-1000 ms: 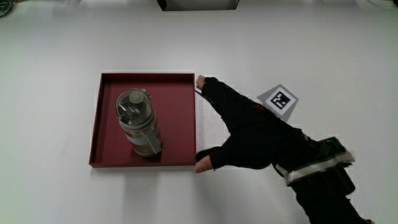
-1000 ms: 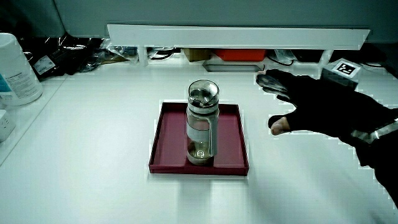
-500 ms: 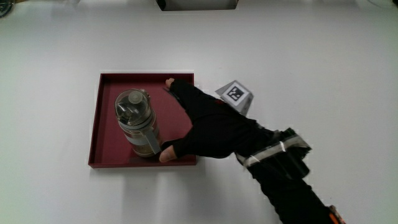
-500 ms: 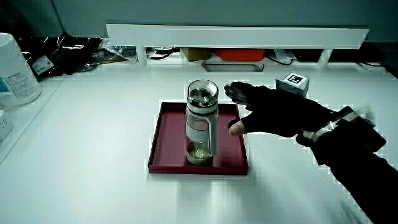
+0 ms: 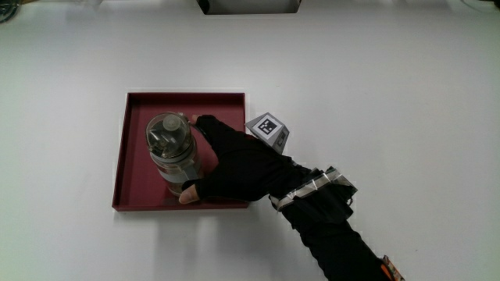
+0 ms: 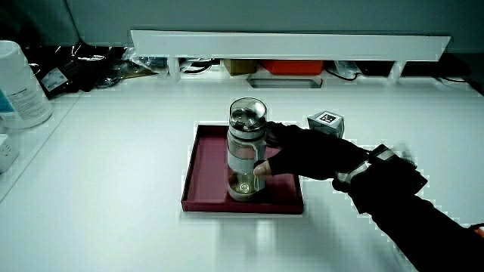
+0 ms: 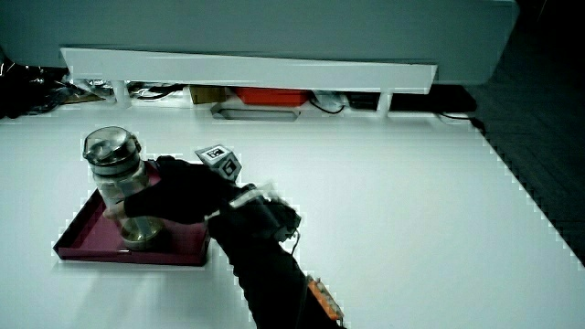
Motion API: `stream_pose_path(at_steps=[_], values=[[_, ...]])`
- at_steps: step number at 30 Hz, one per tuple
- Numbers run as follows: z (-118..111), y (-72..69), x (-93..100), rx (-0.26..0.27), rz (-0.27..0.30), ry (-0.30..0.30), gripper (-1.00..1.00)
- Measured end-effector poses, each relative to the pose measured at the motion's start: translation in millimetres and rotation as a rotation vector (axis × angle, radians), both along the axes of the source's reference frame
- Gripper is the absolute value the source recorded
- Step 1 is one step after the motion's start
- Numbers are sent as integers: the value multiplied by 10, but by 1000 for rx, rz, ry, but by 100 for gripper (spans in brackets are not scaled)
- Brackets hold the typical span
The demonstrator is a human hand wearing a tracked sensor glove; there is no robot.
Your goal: Pick bottle
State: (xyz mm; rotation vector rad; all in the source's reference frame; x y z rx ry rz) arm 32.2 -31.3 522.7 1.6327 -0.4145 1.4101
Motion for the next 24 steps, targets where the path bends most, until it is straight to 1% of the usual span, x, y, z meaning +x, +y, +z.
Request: stream_pose_path(at_steps=[2,4,5,6,7,10,11,12,13,14,15,16,17,19,20,21,22,23,24], values=[[55,17,-25,0,5,2,0],[102,33,-43,-17,15,-3,0],[125,36,-56,-15,15,-8,0],[129,47,-61,-29,16,-7,0],[147,50,-66,-22,21,-11,0],[175,66,-62,-30,23,-18,0],[164,71,-59,-31,28,-10,0],[184,74,-63,-41,29,-20,0],[187,75,-62,-36,28,-22,0],[209,80,-60,-43,36,-29,0],[227,82,-58,-33,45,-34,0],[210,88,-59,-46,53,-45,0],[231,91,-60,-42,62,-52,0],[235,102,-62,-49,66,-55,9],[239,110,-64,-46,76,-52,13],[261,114,-63,-38,86,-63,17],[253,121,-53,-38,96,-53,22],[267,129,-46,-29,122,-79,26],[264,132,-40,-16,134,-81,30]])
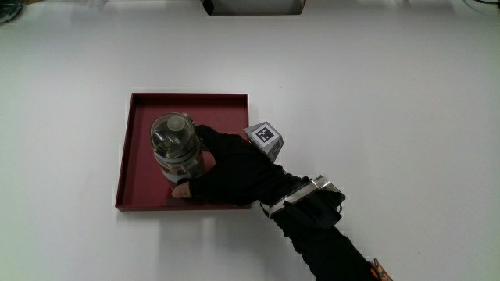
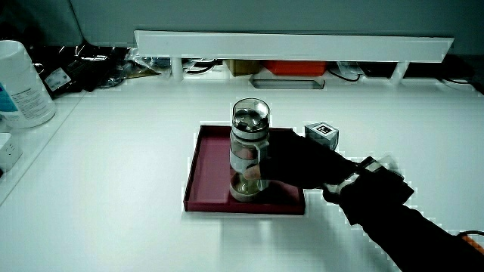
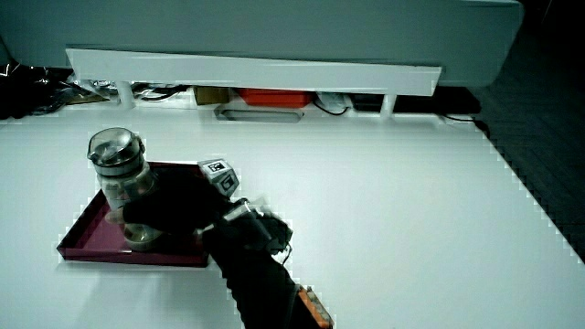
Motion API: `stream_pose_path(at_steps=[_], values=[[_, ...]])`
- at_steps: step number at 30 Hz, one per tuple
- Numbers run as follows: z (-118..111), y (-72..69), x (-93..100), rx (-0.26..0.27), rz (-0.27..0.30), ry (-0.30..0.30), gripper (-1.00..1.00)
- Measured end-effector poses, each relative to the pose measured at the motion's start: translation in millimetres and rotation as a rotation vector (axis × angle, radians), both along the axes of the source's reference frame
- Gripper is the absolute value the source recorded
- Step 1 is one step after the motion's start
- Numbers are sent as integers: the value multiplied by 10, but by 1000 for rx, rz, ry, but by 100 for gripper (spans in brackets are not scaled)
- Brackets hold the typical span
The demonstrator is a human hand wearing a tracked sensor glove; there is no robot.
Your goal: Pick bottle
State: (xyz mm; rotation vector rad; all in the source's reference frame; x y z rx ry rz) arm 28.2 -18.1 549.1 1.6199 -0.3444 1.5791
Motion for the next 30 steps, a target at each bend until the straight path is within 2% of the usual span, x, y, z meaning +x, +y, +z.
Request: stream_pose_path(at_steps=[3,10,12,16,17,18,20,22,23,24,30], values=[[-9,20,-10,-7,27,-15,43],[17,59,21,22,94,-29,74],[27,71,22,54,113,-28,83],[26,98,45,77,137,-24,100],[16,101,51,93,141,-42,100],[-2,102,60,132,136,-22,100],[-64,101,63,156,119,8,100],[-95,82,59,179,110,1,100],[-124,81,62,161,117,-29,100],[-136,76,76,166,118,-22,100],[-306,16,140,158,100,-84,100]])
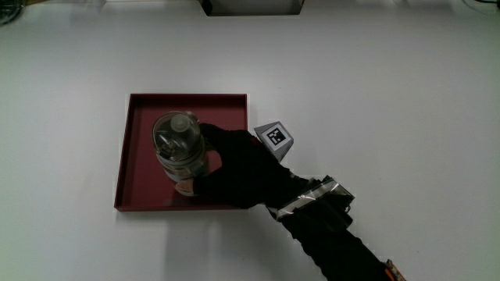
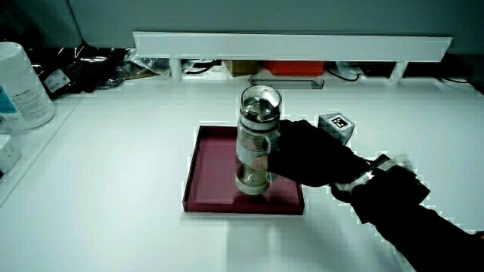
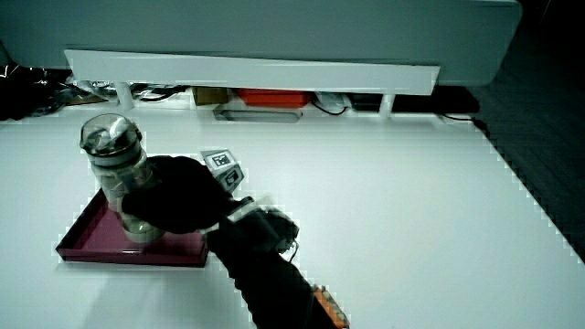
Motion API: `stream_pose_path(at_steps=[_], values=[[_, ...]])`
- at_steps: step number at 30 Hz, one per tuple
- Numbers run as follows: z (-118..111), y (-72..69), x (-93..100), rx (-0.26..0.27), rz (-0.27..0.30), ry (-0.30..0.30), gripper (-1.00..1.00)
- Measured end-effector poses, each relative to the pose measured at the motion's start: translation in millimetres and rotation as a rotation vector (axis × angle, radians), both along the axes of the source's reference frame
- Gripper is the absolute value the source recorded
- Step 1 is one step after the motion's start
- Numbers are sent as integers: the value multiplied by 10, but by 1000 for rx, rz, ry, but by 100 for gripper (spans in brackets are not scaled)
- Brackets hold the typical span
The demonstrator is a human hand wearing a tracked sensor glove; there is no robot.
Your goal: Pick bottle
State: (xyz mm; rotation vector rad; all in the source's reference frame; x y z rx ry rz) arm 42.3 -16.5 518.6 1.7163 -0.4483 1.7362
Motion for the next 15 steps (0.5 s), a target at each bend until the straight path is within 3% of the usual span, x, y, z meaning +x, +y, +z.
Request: stream_pose_path(at_steps=[7,8,9,10,11,12,15], values=[[-350,-54,193,8,-18,-35,100],[-398,-65,229,52,-17,-42,100],[-443,-70,264,60,-24,-44,100],[-488,-59,295,15,-29,-35,100],[-522,-57,341,36,-31,-8,100],[-543,-54,379,48,-36,-25,100],[-626,-33,506,86,-50,-1,100]])
